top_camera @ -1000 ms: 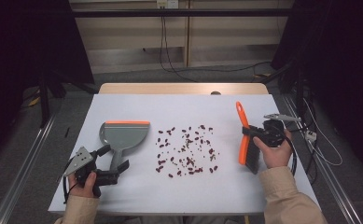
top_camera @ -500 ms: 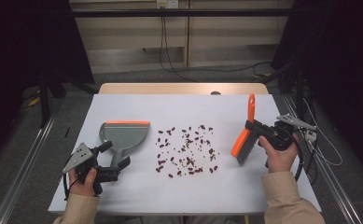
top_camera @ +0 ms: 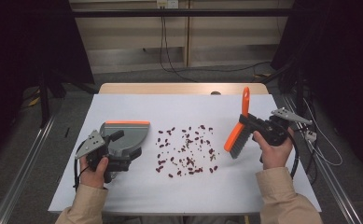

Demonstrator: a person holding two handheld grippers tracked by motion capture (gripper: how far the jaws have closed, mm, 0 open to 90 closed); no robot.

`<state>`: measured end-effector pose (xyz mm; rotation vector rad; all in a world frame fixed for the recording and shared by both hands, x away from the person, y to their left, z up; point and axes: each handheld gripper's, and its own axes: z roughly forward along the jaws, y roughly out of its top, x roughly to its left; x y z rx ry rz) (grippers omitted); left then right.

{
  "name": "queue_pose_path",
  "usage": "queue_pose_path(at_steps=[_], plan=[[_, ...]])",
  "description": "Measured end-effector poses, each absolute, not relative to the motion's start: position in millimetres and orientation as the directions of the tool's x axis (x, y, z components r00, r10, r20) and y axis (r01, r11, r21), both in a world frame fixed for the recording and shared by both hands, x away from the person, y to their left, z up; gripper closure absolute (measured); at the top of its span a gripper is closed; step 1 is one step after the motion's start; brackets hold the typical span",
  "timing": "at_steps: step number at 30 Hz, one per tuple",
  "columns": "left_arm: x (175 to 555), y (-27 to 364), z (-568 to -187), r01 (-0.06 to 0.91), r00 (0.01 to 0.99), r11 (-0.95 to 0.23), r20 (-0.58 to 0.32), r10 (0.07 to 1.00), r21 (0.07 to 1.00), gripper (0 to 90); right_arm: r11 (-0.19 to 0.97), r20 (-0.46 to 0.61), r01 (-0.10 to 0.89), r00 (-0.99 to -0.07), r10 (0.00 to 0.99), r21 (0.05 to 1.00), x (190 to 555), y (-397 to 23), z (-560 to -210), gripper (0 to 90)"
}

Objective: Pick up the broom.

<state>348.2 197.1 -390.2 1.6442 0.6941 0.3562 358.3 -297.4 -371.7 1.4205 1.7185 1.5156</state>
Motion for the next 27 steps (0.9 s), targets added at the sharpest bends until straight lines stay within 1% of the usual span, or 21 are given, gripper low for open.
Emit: queue_pose_path(at_steps=[4, 8, 16, 20, 27], plan=[[352, 182, -387, 0.246, 0.793, -0.076, -0.156, 0.589, 0.966, 2.8, -0.115, 0.277, 0.388, -0.392, 0.877, 0.914, 361, -287, -370, 71.6], [356, 167, -386, 0.265, 0.815, -0.09, -0.173, 0.554, 0.96, 3.2, -0.112, 0.287, 0.399, -0.412, 0.865, 0.91, 365, -276, -370, 71.6], [365, 140, -385, 0.28, 0.826, -0.117, -0.177, 0.535, 0.953, 3.5, -0.111, 0.29, 0.394, -0.43, 0.855, 0.912, 373, -262, -365, 71.5], [370, 128, -386, 0.294, 0.82, -0.132, -0.178, 0.544, 0.947, 4.7, -0.105, 0.287, 0.39, -0.445, 0.848, 0.915, 377, -253, -361, 71.5], [374, 103, -389, 0.309, 0.845, -0.169, -0.188, 0.501, 0.936, 5.8, -0.087, 0.275, 0.378, -0.48, 0.833, 0.922, 381, -232, -359, 71.5]])
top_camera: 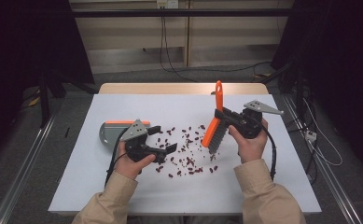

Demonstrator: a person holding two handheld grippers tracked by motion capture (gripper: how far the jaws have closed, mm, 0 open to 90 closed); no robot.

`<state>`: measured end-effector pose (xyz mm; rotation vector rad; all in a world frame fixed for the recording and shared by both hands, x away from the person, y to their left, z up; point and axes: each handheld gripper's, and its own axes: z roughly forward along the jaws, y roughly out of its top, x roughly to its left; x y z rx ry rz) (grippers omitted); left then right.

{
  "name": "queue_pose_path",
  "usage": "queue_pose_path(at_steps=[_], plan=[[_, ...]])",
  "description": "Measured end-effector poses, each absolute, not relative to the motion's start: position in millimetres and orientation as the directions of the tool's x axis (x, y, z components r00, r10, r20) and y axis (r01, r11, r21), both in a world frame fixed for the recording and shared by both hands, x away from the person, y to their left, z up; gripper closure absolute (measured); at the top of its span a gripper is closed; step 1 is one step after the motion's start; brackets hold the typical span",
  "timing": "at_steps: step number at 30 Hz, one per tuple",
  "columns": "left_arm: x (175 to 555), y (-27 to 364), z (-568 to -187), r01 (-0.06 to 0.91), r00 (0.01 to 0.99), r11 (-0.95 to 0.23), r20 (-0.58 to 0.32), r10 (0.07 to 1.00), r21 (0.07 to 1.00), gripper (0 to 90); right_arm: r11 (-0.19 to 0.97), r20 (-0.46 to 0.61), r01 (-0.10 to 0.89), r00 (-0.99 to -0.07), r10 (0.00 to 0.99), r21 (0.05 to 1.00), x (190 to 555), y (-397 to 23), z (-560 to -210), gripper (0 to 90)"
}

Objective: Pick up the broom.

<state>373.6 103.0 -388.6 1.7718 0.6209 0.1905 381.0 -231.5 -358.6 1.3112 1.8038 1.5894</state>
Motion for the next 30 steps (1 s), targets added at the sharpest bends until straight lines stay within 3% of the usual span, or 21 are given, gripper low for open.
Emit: queue_pose_path(at_steps=[5, 15, 22, 24, 25, 30], plan=[[376, 93, -392, 0.318, 0.857, -0.193, -0.194, 0.477, 0.928, 9.6, -0.074, 0.271, 0.376, -0.505, 0.82, 0.924, 383, -217, -358, 71.5], [378, 70, -400, 0.365, 0.868, -0.217, -0.247, 0.43, 0.905, 33.6, -0.03, 0.247, 0.369, -0.558, 0.792, 0.929, 387, -183, -360, 71.5], [381, 61, -406, 0.406, 0.84, -0.222, -0.266, 0.472, 0.887, 49.3, -0.006, 0.232, 0.361, -0.587, 0.776, 0.933, 387, -168, -359, 71.5], [382, 59, -407, 0.414, 0.835, -0.223, -0.271, 0.478, 0.883, 58.5, -0.006, 0.233, 0.359, -0.591, 0.772, 0.933, 387, -165, -359, 71.5], [381, 59, -407, 0.415, 0.836, -0.218, -0.275, 0.475, 0.884, 67.8, -0.003, 0.23, 0.358, -0.594, 0.771, 0.934, 387, -164, -358, 71.5], [380, 64, -407, 0.42, 0.803, -0.21, -0.255, 0.538, 0.883, 70.8, -0.006, 0.229, 0.351, -0.599, 0.768, 0.936, 387, -160, -358, 71.2]])
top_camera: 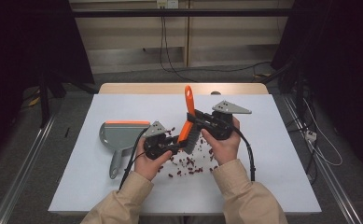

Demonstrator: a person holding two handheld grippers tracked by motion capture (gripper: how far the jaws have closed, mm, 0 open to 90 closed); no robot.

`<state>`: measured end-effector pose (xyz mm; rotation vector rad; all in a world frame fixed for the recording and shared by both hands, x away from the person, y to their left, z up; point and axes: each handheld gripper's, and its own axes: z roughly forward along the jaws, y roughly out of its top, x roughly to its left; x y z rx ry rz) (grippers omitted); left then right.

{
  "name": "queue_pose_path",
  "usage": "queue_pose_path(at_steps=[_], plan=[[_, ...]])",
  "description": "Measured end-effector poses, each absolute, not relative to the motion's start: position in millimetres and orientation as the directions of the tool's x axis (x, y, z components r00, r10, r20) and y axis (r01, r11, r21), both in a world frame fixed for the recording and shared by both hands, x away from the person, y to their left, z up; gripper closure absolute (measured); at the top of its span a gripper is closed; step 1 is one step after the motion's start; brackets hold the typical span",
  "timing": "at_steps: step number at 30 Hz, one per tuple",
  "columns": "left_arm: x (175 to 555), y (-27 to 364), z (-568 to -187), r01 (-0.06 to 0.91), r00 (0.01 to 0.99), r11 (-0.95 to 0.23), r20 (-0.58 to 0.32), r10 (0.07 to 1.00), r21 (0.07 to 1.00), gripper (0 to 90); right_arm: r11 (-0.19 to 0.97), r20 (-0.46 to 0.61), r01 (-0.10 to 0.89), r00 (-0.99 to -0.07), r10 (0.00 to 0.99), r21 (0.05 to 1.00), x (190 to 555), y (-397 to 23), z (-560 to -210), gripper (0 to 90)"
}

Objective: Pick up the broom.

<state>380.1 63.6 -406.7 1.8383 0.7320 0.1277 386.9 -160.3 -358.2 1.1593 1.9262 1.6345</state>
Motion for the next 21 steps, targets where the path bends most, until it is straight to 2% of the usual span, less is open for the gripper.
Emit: queue_pose_path(at_steps=[2, 4, 5, 7, 9, 12, 17, 21], plan=[[378, 65, -406, 0.415, 0.797, -0.205, -0.245, 0.552, 0.886, 71.0, -0.001, 0.214, 0.335, -0.6, 0.771, 0.942, 386, -156, -358, 70.5], [376, 65, -404, 0.397, 0.79, -0.205, -0.22, 0.572, 0.895, 71.0, -0.021, 0.228, 0.33, -0.603, 0.765, 0.944, 386, -154, -357, 61.0], [376, 67, -403, 0.391, 0.785, -0.199, -0.213, 0.581, 0.899, 71.0, -0.021, 0.228, 0.33, -0.603, 0.765, 0.944, 386, -154, -357, 61.0], [377, 70, -402, 0.391, 0.77, -0.177, -0.216, 0.6, 0.903, 71.0, -0.029, 0.215, 0.312, -0.581, 0.785, 0.95, 386, -152, -357, 49.5], [377, 74, -401, 0.384, 0.76, -0.171, -0.205, 0.617, 0.908, 71.0, -0.037, 0.215, 0.311, -0.562, 0.799, 0.95, 385, -152, -357, 41.7], [378, 78, -400, 0.381, 0.742, -0.159, -0.199, 0.64, 0.911, 71.0, -0.043, 0.234, 0.343, -0.541, 0.808, 0.939, 386, -151, -360, 28.7], [379, 79, -402, 0.378, 0.725, -0.156, -0.186, 0.663, 0.913, 70.9, -0.039, 0.255, 0.381, -0.536, 0.805, 0.924, 386, -143, -366, 19.7], [379, 78, -403, 0.374, 0.721, -0.166, -0.173, 0.671, 0.913, 70.9, -0.02, 0.238, 0.379, -0.539, 0.808, 0.925, 386, -137, -368, 17.3]])
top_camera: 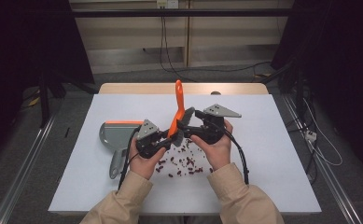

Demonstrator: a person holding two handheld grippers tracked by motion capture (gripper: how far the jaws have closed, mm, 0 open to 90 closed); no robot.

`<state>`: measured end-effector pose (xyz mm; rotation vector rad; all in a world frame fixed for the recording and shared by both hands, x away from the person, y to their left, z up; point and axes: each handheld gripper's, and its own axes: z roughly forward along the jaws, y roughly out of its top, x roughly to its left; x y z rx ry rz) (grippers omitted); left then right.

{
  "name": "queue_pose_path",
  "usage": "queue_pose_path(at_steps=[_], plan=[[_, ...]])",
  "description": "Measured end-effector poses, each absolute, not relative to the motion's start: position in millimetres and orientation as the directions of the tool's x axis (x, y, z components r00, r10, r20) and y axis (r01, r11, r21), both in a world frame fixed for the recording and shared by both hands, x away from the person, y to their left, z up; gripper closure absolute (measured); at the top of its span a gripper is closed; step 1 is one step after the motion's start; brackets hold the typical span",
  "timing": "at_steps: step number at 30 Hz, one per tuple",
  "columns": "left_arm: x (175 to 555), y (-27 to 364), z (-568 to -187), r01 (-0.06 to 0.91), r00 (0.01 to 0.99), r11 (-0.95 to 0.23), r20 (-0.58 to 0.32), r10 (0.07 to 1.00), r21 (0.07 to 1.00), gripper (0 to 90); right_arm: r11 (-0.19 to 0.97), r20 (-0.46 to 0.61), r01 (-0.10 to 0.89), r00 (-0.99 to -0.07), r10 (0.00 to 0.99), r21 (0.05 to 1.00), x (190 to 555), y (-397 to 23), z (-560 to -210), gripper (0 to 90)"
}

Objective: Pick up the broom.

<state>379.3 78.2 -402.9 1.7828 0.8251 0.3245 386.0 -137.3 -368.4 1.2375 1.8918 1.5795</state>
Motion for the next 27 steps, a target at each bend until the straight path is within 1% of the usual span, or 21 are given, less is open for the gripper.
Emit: queue_pose_path(at_steps=[3, 8, 17, 20, 21, 24, 26, 27], plan=[[379, 78, -403, 0.373, 0.72, -0.167, -0.171, 0.672, 0.913, 70.9, -0.012, 0.223, 0.37, -0.533, 0.816, 0.929, 386, -134, -370, 15.4], [378, 76, -404, 0.366, 0.718, -0.175, -0.157, 0.678, 0.914, 70.9, -0.028, 0.245, 0.387, -0.527, 0.813, 0.922, 388, -130, -371, 15.7], [374, 73, -402, 0.325, 0.713, -0.194, -0.105, 0.693, 0.926, 70.9, -0.084, 0.317, 0.449, -0.472, 0.823, 0.889, 391, -118, -377, 17.7], [372, 72, -403, 0.319, 0.705, -0.181, -0.105, 0.702, 0.93, 70.8, -0.091, 0.321, 0.452, -0.465, 0.825, 0.887, 392, -115, -378, 17.7], [372, 73, -402, 0.311, 0.708, -0.187, -0.096, 0.7, 0.932, 70.8, -0.093, 0.323, 0.455, -0.458, 0.828, 0.885, 392, -114, -378, 18.8], [369, 71, -402, 0.294, 0.708, -0.184, -0.085, 0.701, 0.938, 70.7, -0.142, 0.376, 0.481, -0.435, 0.818, 0.865, 393, -113, -378, 20.1], [368, 70, -402, 0.288, 0.708, -0.185, -0.079, 0.702, 0.94, 70.4, -0.14, 0.371, 0.483, -0.426, 0.825, 0.864, 393, -113, -378, 24.9], [368, 71, -401, 0.269, 0.713, -0.2, -0.056, 0.699, 0.942, 70.3, -0.138, 0.37, 0.485, -0.423, 0.827, 0.864, 393, -113, -378, 27.0]])
